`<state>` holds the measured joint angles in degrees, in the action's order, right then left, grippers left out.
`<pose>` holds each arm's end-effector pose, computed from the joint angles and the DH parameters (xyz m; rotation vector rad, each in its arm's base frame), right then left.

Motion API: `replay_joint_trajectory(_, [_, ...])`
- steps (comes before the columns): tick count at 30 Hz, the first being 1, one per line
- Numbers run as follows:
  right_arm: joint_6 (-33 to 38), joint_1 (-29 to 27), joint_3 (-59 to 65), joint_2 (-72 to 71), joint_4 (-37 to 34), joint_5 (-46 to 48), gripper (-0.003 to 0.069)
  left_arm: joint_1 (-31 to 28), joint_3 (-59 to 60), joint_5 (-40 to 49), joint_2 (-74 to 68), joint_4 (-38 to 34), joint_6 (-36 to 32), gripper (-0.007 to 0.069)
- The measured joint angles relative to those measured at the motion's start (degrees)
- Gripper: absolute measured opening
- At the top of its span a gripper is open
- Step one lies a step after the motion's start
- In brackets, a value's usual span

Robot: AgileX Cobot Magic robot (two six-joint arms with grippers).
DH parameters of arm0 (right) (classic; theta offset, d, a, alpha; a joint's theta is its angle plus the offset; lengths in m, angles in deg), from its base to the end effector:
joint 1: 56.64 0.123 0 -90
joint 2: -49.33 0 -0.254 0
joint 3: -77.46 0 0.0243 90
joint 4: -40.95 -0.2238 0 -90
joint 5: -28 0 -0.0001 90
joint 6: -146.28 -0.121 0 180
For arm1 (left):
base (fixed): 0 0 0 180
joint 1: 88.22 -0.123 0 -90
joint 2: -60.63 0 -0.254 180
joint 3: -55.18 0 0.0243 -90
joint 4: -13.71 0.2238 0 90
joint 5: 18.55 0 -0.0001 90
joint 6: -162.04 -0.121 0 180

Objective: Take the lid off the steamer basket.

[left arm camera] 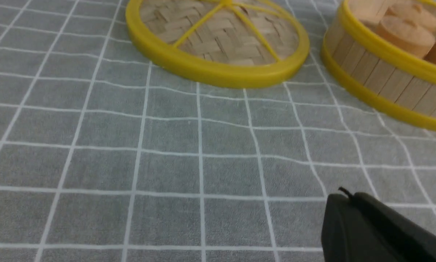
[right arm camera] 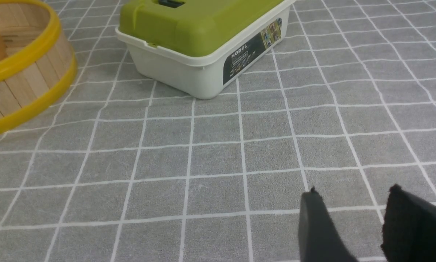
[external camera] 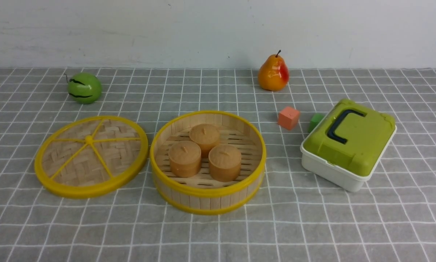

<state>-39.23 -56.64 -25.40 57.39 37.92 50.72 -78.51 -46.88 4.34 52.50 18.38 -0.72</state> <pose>0.0846 0.0025 0.1643 0.1225 1.8807 0.1185 0.0840 -0.0105 0.1592 -0.0753 1.9059 -0.2380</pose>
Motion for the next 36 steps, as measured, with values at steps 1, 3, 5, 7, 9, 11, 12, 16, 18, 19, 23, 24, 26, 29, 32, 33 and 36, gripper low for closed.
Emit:
replay_joint_trajectory(1, [0.0, 0.0, 0.0, 0.0, 0.0, 0.0, 0.0241, 0.0, 0.0, 0.01, 0.0, -0.06, -0.84, -0.0013])
replay_joint_trajectory(3, [0.0, 0.0, 0.0, 0.0, 0.0, 0.0, 0.0241, 0.0, 0.0, 0.05, 0.0, -0.1, -2.28, -0.0013])
replay_joint_trajectory(5, [0.0, 0.0, 0.0, 0.0, 0.0, 0.0, 0.0241, 0.0, 0.06, 0.05, 0.0, -0.22, -3.59, -0.0013])
replay_joint_trajectory(7, [0.0, 0.0, 0.0, 0.0, 0.0, 0.0, 0.0241, 0.0, 0.06, 0.05, 0.0, -0.43, -4.34, -0.0013])
replay_joint_trajectory(9, [0.0, 0.0, 0.0, 0.0, 0.0, 0.0, 0.0241, 0.0, 0.06, 0.05, 0.0, -1.08, -7.1, -0.0013])
replay_joint_trajectory(11, [0.0, 0.0, 0.0, 0.0, 0.0, 0.0, 0.0241, 0.0, 0.06, 0.05, 0.0, -1.94, -8.75, -0.0013])
replay_joint_trajectory(12, [0.0, 0.0, 0.0, 0.0, 0.0, 0.0, 0.0241, 0.0, 0.06, -0.02, 0.0, -2.81, -9.62, -0.0013])
replay_joint_trajectory(16, [0.0, 0.0, 0.0, 0.0, 0.0, 0.0, 0.0241, 0.0, 0.06, -0.06, 0.0, -5.29, -10.39, -0.0013])
replay_joint_trajectory(18, [0.0, 0.0, 0.0, 0.0, 0.0, 0.0, 0.0241, 0.0, 0.06, -0.06, 0.0, -6.13, -10.45, -0.0013])
replay_joint_trajectory(19, [0.0, 0.0, 0.0, 0.0, 0.0, 0.0, 0.0241, 0.0, 0.06, -0.06, 0.0, -6.19, -10.45, -0.0013])
replay_joint_trajectory(23, [0.0, 0.0, 0.0, 0.0, 0.0, 0.0, 0.0241, 0.0, 0.06, -0.08, 0.0, -5.98, -8.7, -0.0013])
replay_joint_trajectory(24, [0.0, 0.0, 0.0, 0.0, 0.0, 0.0, 0.0241, 0.0, 0.06, -0.08, 0.0, -5.77, -7.95, -0.0013])
replay_joint_trajectory(26, [0.0, 0.0, 0.0, 0.0, 0.0, 0.0, 0.0241, 0.0, 0.06, -0.08, 0.0, -5.77, -7.11, -0.0013])
replay_joint_trajectory(29, [0.0, 0.0, 0.0, 0.0, 0.0, 0.0, 0.0241, 0.0, 0.06, -0.08, 0.0, -5.77, -6.09, -0.0013])
replay_joint_trajectory(32, [0.0, 0.0, 0.0, 0.0, 0.0, 0.0, 0.0241, 0.0, 0.06, -0.08, 0.0, -5.64, -5.83, -0.0012])
replay_joint_trajectory(33, [0.0, 0.0, 0.0, 0.0, 0.0, 0.0, 0.0241, 0.0, 0.06, -0.08, 0.0, -5.64, -5.83, -0.0011])
replay_joint_trajectory(36, [0.0, 0.0, 0.0, 0.0, 0.0, 0.0, 0.0241, 0.0, 0.06, -0.08, 0.0, -5.64, -5.72, -0.0009])
